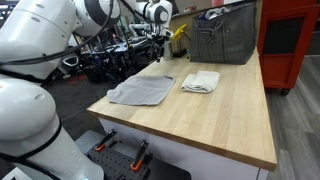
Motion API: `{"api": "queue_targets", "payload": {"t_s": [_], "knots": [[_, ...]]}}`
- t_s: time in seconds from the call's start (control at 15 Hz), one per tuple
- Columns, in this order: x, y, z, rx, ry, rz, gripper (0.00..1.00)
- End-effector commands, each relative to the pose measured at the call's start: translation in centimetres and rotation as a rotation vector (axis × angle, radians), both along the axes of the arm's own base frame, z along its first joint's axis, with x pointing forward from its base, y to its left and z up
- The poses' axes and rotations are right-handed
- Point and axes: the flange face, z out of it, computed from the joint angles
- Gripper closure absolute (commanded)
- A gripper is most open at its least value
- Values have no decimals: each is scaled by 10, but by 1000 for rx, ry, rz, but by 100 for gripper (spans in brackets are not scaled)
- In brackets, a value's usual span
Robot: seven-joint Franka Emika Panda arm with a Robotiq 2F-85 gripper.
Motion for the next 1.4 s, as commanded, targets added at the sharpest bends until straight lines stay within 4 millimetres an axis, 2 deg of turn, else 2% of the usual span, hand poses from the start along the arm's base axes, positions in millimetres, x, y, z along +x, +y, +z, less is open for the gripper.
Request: {"api": "queue_targets", "payload": {"t_s": [0.0, 0.27, 0.47, 0.67, 1.0, 1.2, 1.33], "knots": [[-25, -41, -35, -57, 59, -178, 0], [-57, -80, -81, -70, 153, -369, 0], [-81, -104, -96, -56, 201, -512, 0], [-94, -112, -92, -28, 204, -602, 0], [-108, -114, -85, -5, 193, -660, 0], [-107, -113, -78, 8, 177, -669, 0], [-102, -112, -71, 22, 167, -672, 6]]}}
